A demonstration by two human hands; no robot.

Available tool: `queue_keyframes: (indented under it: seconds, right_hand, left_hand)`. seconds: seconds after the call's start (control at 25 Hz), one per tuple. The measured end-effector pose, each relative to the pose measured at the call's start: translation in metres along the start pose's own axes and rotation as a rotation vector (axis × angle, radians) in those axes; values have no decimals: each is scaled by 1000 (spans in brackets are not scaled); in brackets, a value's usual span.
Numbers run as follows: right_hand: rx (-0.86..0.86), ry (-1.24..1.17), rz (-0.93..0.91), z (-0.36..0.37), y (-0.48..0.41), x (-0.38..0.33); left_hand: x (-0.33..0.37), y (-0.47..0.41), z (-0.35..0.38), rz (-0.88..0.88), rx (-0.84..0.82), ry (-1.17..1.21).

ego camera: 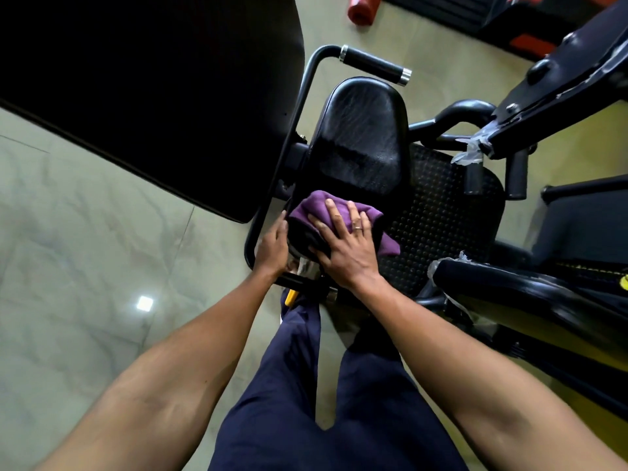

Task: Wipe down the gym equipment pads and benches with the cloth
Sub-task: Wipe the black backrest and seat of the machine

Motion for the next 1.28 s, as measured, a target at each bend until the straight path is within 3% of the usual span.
queue_keyframes:
  seconds: [0.08,0.24,0.48,1.0,1.28]
  right_hand:
    - [-27,19,75,-4,7,11]
    - [-299,-36,171,-15,-4,13]
    - [-302,-207,309,-78,0,35]
    - [-188,-312,55,-251,22,22]
    - [-52,-362,-117,-369,25,-30]
  left_hand:
    - [5,3,3,-5,24,-3]
    - [8,20,0,-83,84,35]
    - [35,61,0,-155,140,148]
    - [197,170,-54,123,382,253]
    - [264,271,-130,250,541,247]
Point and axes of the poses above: each hand's wrist, its own y-axis away from the middle knuckle, its own z-axis out of the palm, x = y × z, the point moved 9 cm from there along -y, towards the middle knuckle
